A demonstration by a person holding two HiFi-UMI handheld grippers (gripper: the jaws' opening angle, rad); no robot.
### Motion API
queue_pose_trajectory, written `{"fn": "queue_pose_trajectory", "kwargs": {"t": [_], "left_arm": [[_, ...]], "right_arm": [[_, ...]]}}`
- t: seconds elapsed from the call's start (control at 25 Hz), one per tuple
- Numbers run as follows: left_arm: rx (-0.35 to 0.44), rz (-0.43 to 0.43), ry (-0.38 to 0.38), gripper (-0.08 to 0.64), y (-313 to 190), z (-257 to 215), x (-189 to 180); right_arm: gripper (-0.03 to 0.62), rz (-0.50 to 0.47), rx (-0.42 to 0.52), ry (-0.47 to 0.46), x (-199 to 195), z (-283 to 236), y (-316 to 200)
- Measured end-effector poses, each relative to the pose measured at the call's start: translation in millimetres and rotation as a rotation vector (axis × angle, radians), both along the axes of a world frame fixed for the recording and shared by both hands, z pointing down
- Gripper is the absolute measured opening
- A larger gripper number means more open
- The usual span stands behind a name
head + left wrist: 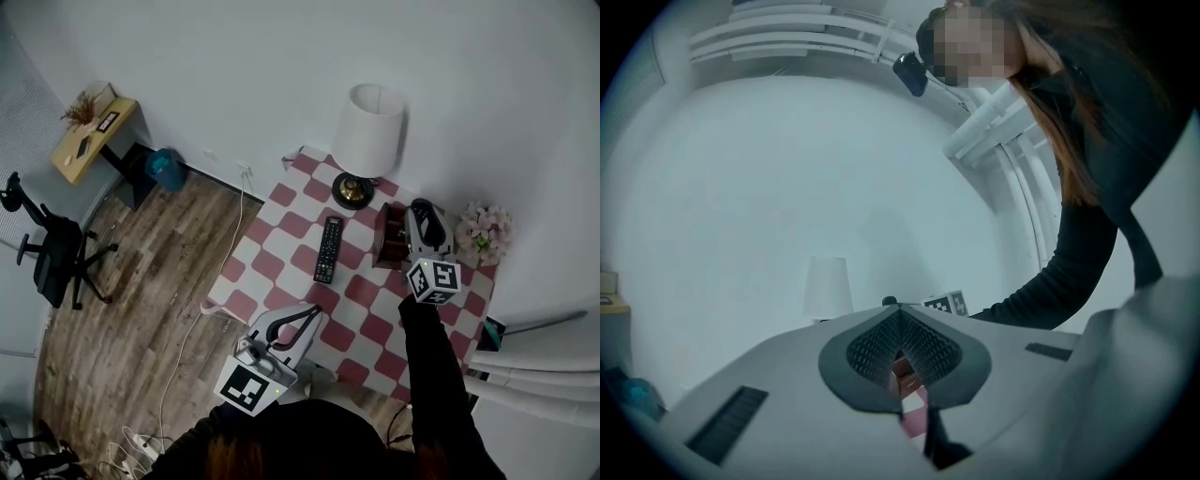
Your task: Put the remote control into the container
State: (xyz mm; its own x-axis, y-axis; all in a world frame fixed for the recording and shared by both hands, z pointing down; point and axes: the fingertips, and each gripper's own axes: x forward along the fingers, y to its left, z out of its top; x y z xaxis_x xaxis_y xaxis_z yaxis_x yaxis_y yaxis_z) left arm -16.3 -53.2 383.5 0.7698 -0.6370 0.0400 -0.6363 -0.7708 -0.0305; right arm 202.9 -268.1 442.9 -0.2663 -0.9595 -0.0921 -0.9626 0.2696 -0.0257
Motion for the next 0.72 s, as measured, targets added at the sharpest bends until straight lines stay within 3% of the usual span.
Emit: {"fn": "queue_pose_trajectory", "kwargs": {"t": [0.24, 0.72], "left_arm": [[-0.009, -0.015, -0.012, 0.002, -2, 5, -8], [-0.01, -0.008, -0.006, 0.002, -7, 7, -5]], "right_arm": [[0.192, 0.049, -0.055, 0.028, 5, 34, -8], [0.181, 0.05, -0.198, 0.097, -2, 81, 3]]}}
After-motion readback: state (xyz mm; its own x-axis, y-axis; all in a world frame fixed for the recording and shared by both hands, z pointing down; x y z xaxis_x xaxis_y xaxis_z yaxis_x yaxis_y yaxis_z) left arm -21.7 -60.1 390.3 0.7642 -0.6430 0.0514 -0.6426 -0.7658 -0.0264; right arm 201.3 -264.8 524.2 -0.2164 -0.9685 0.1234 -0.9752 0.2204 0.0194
